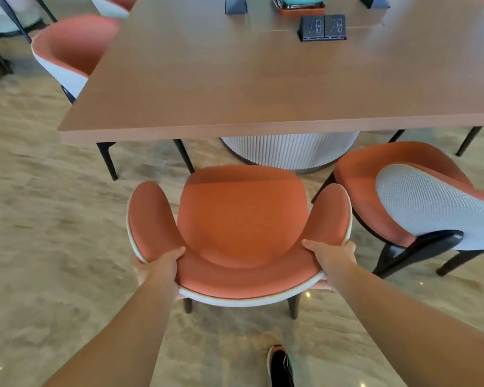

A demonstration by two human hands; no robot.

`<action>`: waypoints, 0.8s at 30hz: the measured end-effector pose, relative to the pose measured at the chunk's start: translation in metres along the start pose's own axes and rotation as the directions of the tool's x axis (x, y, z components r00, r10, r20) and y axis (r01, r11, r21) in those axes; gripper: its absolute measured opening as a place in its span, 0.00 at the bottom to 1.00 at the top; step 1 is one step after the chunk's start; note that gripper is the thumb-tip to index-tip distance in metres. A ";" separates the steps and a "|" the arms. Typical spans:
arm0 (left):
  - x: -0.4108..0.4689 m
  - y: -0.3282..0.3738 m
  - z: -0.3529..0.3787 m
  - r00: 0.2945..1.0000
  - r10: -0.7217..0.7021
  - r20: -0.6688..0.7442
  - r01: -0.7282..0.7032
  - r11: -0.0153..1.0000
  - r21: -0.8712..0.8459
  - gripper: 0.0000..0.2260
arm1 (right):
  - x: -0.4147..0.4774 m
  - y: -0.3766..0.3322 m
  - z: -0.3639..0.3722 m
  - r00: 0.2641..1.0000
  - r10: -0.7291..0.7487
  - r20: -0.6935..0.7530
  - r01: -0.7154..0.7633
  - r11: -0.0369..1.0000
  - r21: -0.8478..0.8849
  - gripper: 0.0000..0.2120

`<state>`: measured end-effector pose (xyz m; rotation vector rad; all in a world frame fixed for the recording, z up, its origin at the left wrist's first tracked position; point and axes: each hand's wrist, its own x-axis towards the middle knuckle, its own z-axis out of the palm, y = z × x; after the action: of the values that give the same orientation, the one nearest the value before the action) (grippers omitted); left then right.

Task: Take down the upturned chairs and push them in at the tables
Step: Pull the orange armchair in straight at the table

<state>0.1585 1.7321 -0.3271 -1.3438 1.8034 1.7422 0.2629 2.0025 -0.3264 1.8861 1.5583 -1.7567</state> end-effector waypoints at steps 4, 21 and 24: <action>0.011 0.000 0.003 0.998 0.011 -0.054 -0.015 0.998 -0.057 0.40 | 0.009 -0.001 0.004 0.998 -0.028 -0.050 0.026 0.999 -0.045 0.36; -0.001 -0.010 0.017 0.999 0.025 -0.038 -0.030 0.992 -0.121 0.39 | 0.027 -0.013 -0.009 0.992 -0.109 -0.068 0.106 0.993 -0.057 0.27; -0.003 -0.009 0.020 0.998 0.024 -0.050 -0.030 0.993 -0.114 0.38 | 0.030 -0.014 -0.010 0.992 -0.115 -0.059 0.112 0.992 -0.057 0.26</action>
<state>0.1588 1.7526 -0.3350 -1.4241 1.7791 1.8689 0.2533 2.0330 -0.3392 1.8795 1.7496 -1.6959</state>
